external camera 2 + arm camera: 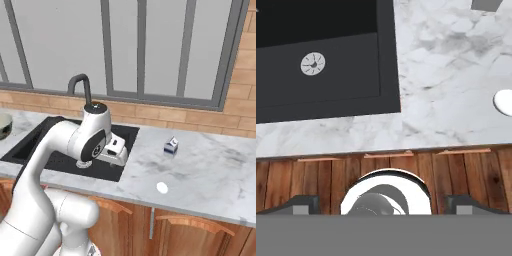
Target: Gather the eggs and milk located in the vicinity of the sink area and place them right next to the bowl.
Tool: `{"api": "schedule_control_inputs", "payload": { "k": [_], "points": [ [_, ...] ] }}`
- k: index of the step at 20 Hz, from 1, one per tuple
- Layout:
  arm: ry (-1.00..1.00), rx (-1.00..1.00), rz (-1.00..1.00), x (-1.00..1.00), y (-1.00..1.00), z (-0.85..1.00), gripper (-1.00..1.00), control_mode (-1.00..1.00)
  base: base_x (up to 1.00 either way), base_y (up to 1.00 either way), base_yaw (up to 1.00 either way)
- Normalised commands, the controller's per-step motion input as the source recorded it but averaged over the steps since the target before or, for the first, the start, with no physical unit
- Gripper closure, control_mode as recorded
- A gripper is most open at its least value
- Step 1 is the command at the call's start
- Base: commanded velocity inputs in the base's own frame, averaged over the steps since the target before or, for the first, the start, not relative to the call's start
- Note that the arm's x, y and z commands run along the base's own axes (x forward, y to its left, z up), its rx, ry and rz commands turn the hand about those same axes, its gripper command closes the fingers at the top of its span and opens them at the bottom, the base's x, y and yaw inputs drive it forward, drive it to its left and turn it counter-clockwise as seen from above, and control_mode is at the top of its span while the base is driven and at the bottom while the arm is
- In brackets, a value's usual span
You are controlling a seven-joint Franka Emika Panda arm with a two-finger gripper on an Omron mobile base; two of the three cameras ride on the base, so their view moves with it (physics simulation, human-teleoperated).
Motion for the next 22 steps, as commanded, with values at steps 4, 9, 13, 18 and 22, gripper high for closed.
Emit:
{"api": "schedule_control_inputs", "payload": {
  "k": [4,9,13,18,22],
  "points": [
    [0.00,0.00,0.00,0.00,0.00,0.00,-1.00,1.00,0.57,-0.64,-0.06],
    [0.00,0.00,0.00,0.00,0.00,0.00,-1.00,1.00,0.01,-0.19,-0.02],
    [0.00,0.00,0.00,0.00,0.00,0.00,-1.00,-1.00,0.00,0.00,0.00],
    [0.06,0.00,0.03,0.42,-0.08,0.00,-1.00,-1.00,0.00,0.00,0.00],
    [0.24,-0.05,0.04,0.41,-0.19,-0.04,-1.00,-1.00,0.00,0.00,0.00]
  ]
}}
